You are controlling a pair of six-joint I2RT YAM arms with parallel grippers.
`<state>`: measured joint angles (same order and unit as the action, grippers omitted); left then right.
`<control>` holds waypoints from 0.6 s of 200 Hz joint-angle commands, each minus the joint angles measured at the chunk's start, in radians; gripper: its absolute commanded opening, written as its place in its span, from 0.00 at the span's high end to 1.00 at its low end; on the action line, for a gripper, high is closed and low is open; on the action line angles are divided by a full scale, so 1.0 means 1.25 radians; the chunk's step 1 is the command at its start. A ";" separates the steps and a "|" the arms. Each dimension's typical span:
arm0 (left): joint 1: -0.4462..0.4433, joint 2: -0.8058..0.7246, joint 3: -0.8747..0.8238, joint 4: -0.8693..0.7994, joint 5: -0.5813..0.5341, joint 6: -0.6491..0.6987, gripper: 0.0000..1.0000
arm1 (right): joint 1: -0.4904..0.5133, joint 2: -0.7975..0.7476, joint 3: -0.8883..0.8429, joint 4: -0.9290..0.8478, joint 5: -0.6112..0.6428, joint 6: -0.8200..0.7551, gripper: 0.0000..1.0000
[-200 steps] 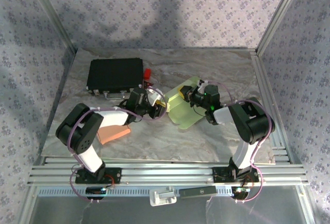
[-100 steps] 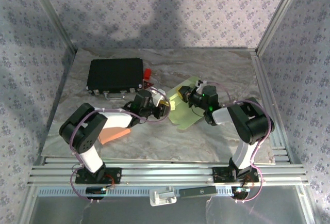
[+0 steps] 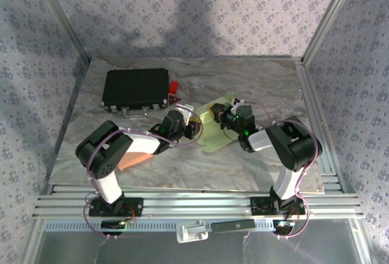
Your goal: Fold the paper box
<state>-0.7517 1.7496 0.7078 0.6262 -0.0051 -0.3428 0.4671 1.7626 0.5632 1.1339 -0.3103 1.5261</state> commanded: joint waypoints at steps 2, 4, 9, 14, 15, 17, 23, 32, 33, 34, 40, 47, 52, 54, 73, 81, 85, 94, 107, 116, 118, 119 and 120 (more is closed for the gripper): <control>-0.003 0.015 0.002 0.045 -0.061 -0.031 0.60 | 0.019 -0.022 -0.014 0.004 0.036 0.003 1.00; -0.003 0.016 0.002 0.046 -0.062 -0.031 0.60 | 0.020 -0.022 -0.015 0.004 0.037 0.001 1.00; -0.002 0.019 0.002 0.044 -0.064 -0.033 0.60 | 0.024 -0.020 -0.015 0.004 0.042 -0.003 1.00; -0.002 0.021 0.004 0.043 -0.066 -0.034 0.60 | 0.027 -0.016 -0.016 0.010 0.048 -0.008 1.00; -0.002 0.021 0.003 0.043 -0.066 -0.034 0.60 | 0.027 -0.015 -0.016 0.011 0.049 -0.009 1.00; -0.001 0.022 0.004 0.043 -0.066 -0.034 0.60 | 0.028 -0.013 -0.018 0.016 0.049 -0.012 1.00; -0.002 0.024 0.006 0.042 -0.070 -0.036 0.61 | 0.029 -0.006 -0.019 0.030 0.054 -0.018 1.00; -0.001 0.026 0.006 0.039 -0.073 -0.037 0.61 | 0.031 0.005 -0.020 0.044 0.055 -0.021 1.00; -0.002 0.027 0.007 0.040 -0.073 -0.037 0.61 | 0.031 0.007 -0.020 0.046 0.055 -0.021 1.00; -0.002 0.027 0.007 0.040 -0.074 -0.038 0.61 | 0.031 0.008 -0.020 0.047 0.056 -0.021 1.00; -0.002 0.027 0.006 0.038 -0.077 -0.038 0.61 | 0.031 0.014 -0.021 0.058 0.057 -0.022 1.00; -0.001 0.029 0.005 0.038 -0.080 -0.039 0.61 | 0.032 0.023 -0.021 0.068 0.059 -0.021 1.00; -0.002 0.030 0.003 0.039 -0.083 -0.040 0.61 | 0.032 0.026 -0.020 0.072 0.062 -0.021 1.00; -0.001 0.031 0.004 0.041 -0.083 -0.041 0.61 | 0.032 0.028 -0.021 0.072 0.063 -0.020 1.00; 0.001 0.035 0.005 0.041 -0.087 -0.048 0.61 | 0.037 0.042 -0.020 0.078 0.077 -0.021 1.00; 0.003 0.035 0.007 0.035 -0.091 -0.049 0.61 | 0.039 0.049 -0.014 0.077 0.079 -0.021 1.00; 0.004 0.035 0.009 0.033 -0.092 -0.049 0.61 | 0.040 0.053 -0.011 0.078 0.080 -0.020 1.00; 0.008 0.035 0.010 0.032 -0.092 -0.050 0.61 | 0.043 0.060 -0.004 0.082 0.085 -0.019 1.00; 0.017 0.034 0.011 0.029 -0.085 -0.055 0.61 | 0.047 0.066 0.007 0.081 0.087 -0.026 1.00; 0.023 0.032 0.012 0.028 -0.079 -0.060 0.62 | 0.051 0.069 0.015 0.075 0.089 -0.034 1.00; 0.025 0.032 0.012 0.028 -0.076 -0.061 0.62 | 0.052 0.070 0.016 0.074 0.090 -0.036 1.00; 0.025 0.032 0.013 0.028 -0.075 -0.062 0.62 | 0.052 0.071 0.017 0.074 0.090 -0.037 1.00; 0.026 0.032 0.013 0.028 -0.073 -0.063 0.62 | 0.052 0.071 0.018 0.073 0.091 -0.039 1.00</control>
<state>-0.7467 1.7779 0.7078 0.6342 -0.0834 -0.3935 0.5137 1.8206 0.5613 1.2327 -0.2142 1.5188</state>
